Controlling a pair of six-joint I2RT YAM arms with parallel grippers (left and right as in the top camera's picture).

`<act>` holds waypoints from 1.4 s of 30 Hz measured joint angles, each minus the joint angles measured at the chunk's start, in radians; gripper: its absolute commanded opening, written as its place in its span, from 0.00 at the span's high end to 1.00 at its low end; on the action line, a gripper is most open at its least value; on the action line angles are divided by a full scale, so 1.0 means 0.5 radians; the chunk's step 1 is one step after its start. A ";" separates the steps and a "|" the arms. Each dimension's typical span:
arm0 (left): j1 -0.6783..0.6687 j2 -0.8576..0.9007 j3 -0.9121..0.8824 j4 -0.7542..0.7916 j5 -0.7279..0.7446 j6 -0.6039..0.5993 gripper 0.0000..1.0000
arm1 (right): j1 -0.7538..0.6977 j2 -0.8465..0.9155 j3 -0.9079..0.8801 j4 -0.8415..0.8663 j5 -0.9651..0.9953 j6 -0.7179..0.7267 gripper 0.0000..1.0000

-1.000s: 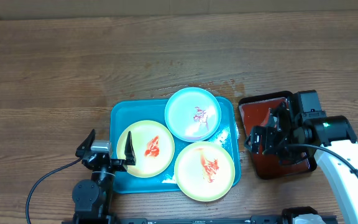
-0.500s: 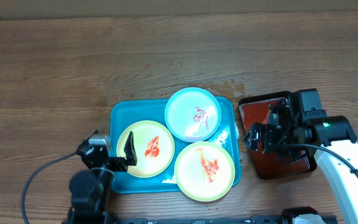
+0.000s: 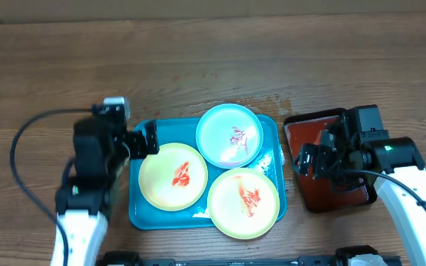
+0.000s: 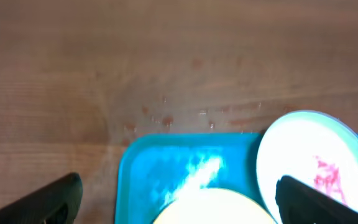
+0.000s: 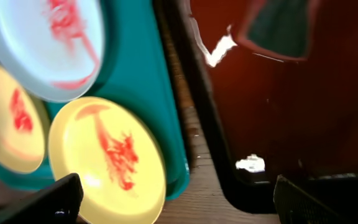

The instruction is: Clean dirty plates on tray and stack at the side

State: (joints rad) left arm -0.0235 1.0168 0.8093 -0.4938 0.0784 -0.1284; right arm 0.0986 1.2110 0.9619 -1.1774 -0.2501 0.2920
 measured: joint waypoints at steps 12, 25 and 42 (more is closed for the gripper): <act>0.000 0.589 0.585 -0.543 0.003 0.000 0.00 | 0.000 0.272 0.003 -0.099 0.368 0.358 0.00; 0.000 0.590 0.586 -0.608 0.122 -0.001 0.00 | -0.010 0.417 0.003 0.282 0.364 0.475 0.00; 0.000 0.626 0.587 -0.620 0.129 -0.001 0.00 | -0.275 0.795 0.003 0.828 0.403 0.420 0.40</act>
State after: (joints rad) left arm -0.0235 1.3300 1.1027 -0.8040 0.1429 -0.1287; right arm -0.0387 1.6085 0.9634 -0.7635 -0.0486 0.5018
